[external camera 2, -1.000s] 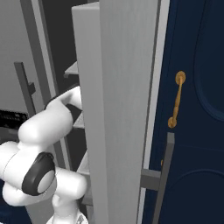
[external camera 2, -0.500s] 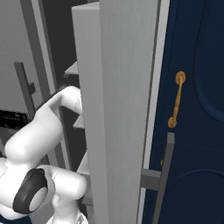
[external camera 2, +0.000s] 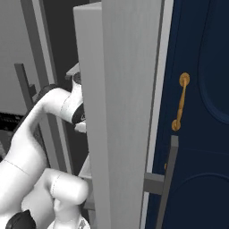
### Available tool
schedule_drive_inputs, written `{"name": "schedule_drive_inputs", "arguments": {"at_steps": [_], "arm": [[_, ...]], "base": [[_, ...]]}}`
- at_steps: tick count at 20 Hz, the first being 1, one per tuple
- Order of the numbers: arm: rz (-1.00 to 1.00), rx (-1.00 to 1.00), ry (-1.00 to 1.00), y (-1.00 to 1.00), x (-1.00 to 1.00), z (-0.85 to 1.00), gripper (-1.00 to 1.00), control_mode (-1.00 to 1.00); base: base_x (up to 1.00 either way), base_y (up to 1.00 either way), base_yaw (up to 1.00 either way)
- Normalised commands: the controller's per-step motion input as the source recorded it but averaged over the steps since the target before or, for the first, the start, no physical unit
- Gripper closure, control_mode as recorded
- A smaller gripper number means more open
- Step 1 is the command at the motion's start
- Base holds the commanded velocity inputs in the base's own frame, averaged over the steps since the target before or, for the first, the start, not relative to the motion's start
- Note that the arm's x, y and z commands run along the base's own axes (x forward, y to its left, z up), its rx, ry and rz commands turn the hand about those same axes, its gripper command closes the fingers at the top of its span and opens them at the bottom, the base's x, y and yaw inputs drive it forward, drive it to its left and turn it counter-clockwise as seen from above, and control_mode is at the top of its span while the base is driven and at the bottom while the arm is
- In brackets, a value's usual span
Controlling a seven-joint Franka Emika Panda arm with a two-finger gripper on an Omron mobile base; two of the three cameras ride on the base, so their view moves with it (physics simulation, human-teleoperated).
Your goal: Pick the chicken drumstick and corn from their plates and place them in the bowl. Then put the bowl in the fridge.
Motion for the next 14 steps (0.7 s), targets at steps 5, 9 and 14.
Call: {"name": "schedule_drive_inputs", "arguments": {"at_steps": [5, 9, 14], "arm": [[0.00, 0.00, 0.00, 0.15, -0.99, 0.20, -1.00, -1.00], [0.00, 0.00, -0.03, 0.10, -1.00, 0.24, -1.00, -1.00], [0.00, -0.02, -0.11, 0.38, -0.69, 0.49, -1.00, -1.00]], "base": [[0.00, 0.00, 0.00], [0.00, 0.00, 0.00], [0.00, 0.00, 0.00]]}}
